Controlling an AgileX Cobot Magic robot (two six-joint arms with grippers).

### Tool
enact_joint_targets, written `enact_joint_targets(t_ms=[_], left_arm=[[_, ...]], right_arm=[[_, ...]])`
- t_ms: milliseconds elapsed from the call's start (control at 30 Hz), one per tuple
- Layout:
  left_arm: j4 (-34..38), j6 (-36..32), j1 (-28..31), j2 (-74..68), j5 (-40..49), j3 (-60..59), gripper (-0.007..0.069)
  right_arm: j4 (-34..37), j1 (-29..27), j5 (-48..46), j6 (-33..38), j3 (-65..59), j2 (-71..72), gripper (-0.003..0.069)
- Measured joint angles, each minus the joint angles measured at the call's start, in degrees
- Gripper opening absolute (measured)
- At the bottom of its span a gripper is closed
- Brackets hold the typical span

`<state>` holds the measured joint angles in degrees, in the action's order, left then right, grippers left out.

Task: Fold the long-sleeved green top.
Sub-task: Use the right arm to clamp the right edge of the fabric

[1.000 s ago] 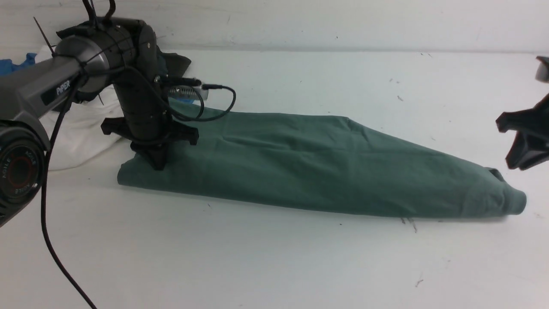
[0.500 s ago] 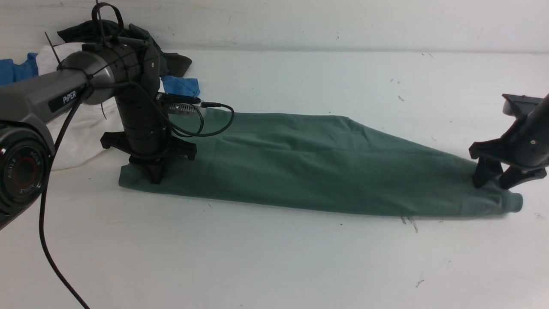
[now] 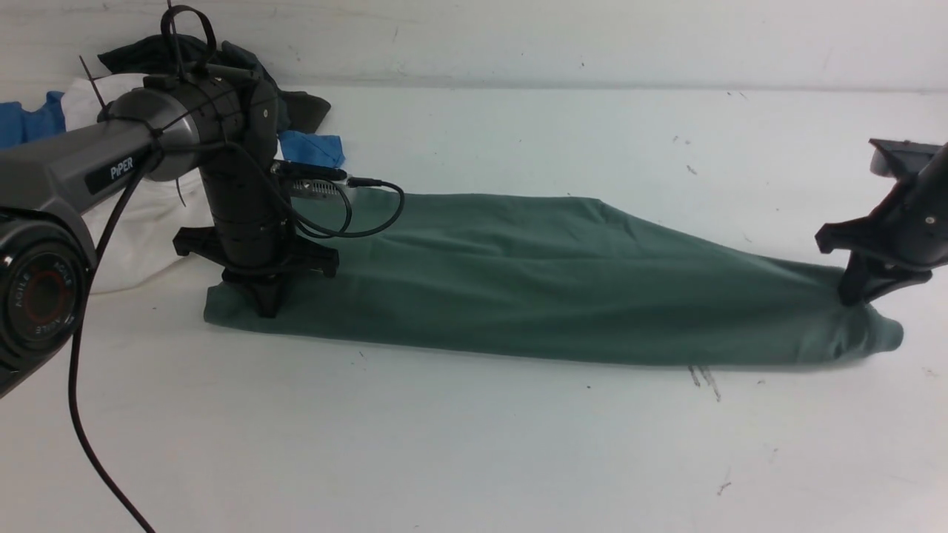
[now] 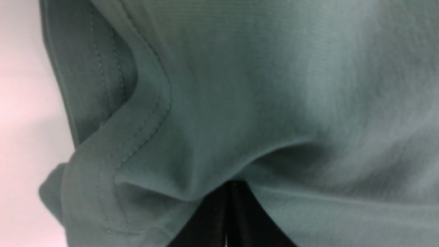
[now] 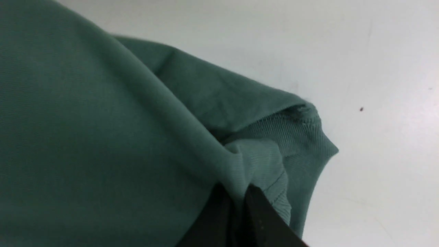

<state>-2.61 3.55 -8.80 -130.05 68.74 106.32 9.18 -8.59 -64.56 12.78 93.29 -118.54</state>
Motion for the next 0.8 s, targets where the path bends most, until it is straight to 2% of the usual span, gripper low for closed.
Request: enact_joint_targets(t_ms=[133,400,567,600,633,800], left_arm=[[0.0,0.0,0.0,0.0,0.0,0.0,-0.0004],[0.5,-0.1,-0.1,0.0,0.1,0.0,-0.0004],[0.6,-0.1,0.0,0.2,0.2,0.0,-0.0004],[0.5,0.0,0.0,0.5,0.2,0.0,-0.0004],[0.4,0.0,0.0,0.6,0.3,0.0,-0.0004],[-1.0,0.7,0.1,4.0,0.7,2.4,-0.0004]], right_arm=[[-2.1,0.1,-0.3,-0.9,0.4,1.1,0.002],[-6.9,0.2,-0.4,-8.5,0.6,-0.7,0.0021],[-7.3,0.2,-0.5,-9.2,0.6,-2.2,0.0067],[-8.0,0.2,-0.5,-9.2,0.9,-2.2,0.0107],[-8.3,0.2,-0.5,-9.2,1.1,-2.2,0.0114],[-8.5,0.1,-4.9,-9.9,6.2,-2.2,0.0368]])
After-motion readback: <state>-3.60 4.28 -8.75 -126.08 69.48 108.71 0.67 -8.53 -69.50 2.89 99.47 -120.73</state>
